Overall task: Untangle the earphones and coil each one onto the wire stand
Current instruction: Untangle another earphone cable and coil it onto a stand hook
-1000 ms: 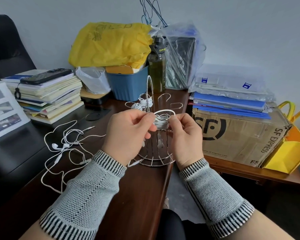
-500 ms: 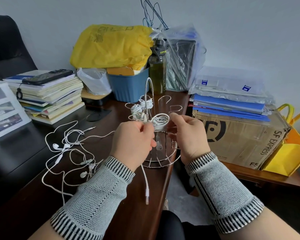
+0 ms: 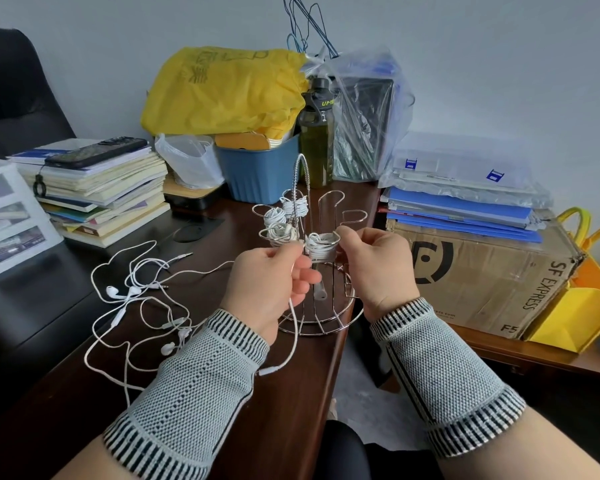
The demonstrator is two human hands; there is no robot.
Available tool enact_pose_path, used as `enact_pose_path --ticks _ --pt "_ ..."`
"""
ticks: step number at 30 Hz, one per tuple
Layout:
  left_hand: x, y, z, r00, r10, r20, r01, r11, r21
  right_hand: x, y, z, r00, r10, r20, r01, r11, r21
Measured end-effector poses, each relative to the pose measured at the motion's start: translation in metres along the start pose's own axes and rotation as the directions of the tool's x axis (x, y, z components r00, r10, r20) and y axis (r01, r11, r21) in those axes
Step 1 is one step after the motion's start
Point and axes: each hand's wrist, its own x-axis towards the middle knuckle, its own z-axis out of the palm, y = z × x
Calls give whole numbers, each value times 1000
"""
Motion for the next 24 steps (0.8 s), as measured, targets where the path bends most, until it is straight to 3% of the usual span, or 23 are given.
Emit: enact_pose_path --ticks 6,12,17,24 --pt "-3 -1 0 1000 11 5 -11 1000 -8 -8 5 -2 994 -110 -5 110 992 63" --pt "-4 -1 -1 999 44 17 -45 999 17 -21 17 -9 962 -236 139 229 971 64" --pt "-6 1 -2 999 46 25 -46 999 26 -23 18 -7 938 -338 76 339 941 -5" --pt "-5 2 -4 997 62 48 -64 996 61 -20 18 -6 936 -345 62 346 938 1"
